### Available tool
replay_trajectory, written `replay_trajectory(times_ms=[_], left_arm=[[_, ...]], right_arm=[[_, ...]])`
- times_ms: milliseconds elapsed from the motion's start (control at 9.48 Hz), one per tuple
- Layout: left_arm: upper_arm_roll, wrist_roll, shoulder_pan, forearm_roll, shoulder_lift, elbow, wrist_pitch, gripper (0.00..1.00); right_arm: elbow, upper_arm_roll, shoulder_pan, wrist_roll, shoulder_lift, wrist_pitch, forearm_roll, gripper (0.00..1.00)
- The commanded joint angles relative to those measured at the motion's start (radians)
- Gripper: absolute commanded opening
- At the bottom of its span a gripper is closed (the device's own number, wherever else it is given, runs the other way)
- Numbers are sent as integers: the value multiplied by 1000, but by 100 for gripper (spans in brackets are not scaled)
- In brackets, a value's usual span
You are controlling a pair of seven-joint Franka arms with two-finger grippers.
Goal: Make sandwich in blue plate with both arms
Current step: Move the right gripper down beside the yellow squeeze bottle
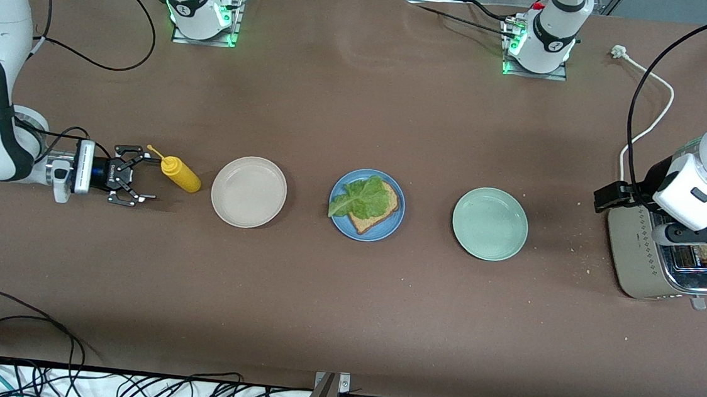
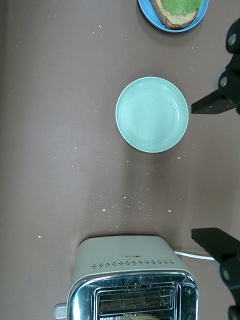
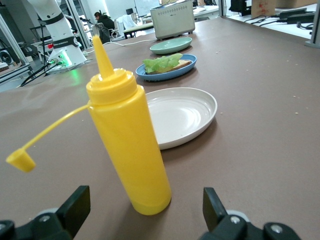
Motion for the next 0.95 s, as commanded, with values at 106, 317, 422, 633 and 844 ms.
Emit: replay_trajectory(times_ms=[106,317,422,633,844], left_arm=[[-4,15,0,31,3,22,-22,100],[-4,16,2,31,5,20,-22,100],[-4,16,2,31,5,22,-22,100],[-4,18,2,31,6,20,-22,100],[-4,18,2,31,6,20,-22,100]], right_arm=[[9,42,-13,-84,54,-74,64,100],[-18,49,-10,-109,59,-90,83,100],[-26,55,-11,-122,59,-97,93,100],[-23,64,-10,-124,59,-99,98,81],[-17,81,-10,-112,67,-99,121,27]])
